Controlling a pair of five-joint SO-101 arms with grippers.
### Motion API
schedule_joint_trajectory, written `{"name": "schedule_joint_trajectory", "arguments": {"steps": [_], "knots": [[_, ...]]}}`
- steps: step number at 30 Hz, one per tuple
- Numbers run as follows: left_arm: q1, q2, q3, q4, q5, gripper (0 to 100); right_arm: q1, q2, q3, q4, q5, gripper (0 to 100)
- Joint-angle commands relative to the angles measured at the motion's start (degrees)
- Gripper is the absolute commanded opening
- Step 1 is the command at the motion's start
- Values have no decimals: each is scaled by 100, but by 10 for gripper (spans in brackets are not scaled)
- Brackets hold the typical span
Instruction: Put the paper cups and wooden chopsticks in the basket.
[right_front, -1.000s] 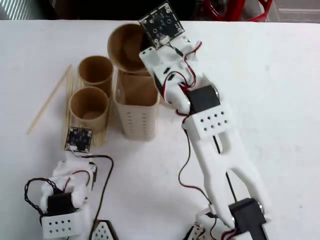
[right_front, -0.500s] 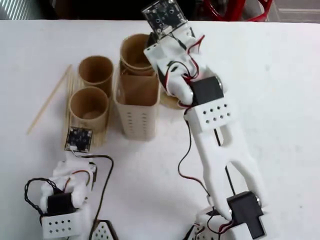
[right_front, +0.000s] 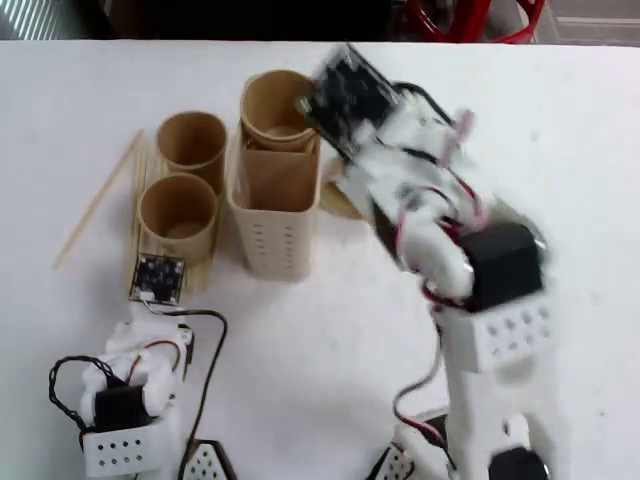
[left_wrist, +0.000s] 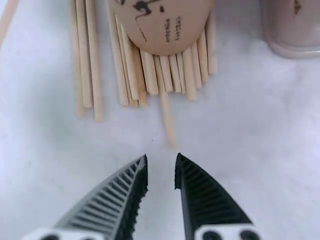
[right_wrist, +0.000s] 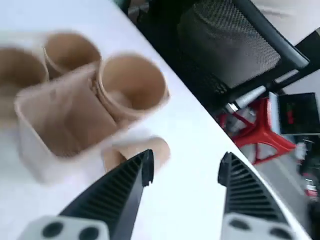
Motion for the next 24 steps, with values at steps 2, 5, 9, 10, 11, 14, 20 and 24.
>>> {"name": "schedule_joint_trajectory", "arguments": {"steps": [2, 5, 9, 10, 11, 14, 20, 24], "knots": [[57, -48, -9, 35, -18, 110, 558, -505, 1837, -743, 1099, 222], [57, -48, -9, 35, -18, 110, 796, -558, 3323, -1930, 1380, 222], [57, -48, -9, 35, -18, 110, 927, -505, 4624, -3521, 1591, 223], [57, -48, -9, 35, -18, 110, 875, -505, 4862, -3881, 1609, 223], [57, -48, -9, 35, -18, 110, 787, -505, 5090, -4224, 1609, 223], [57, -48, -9, 35, -18, 110, 514, -488, 5697, -5007, 1618, 223], [57, -48, -9, 35, -18, 110, 224, 259, 5881, -5684, 1582, 275], [57, -48, -9, 35, -18, 110, 268, 1209, 5319, -5701, 1574, 309]]}}
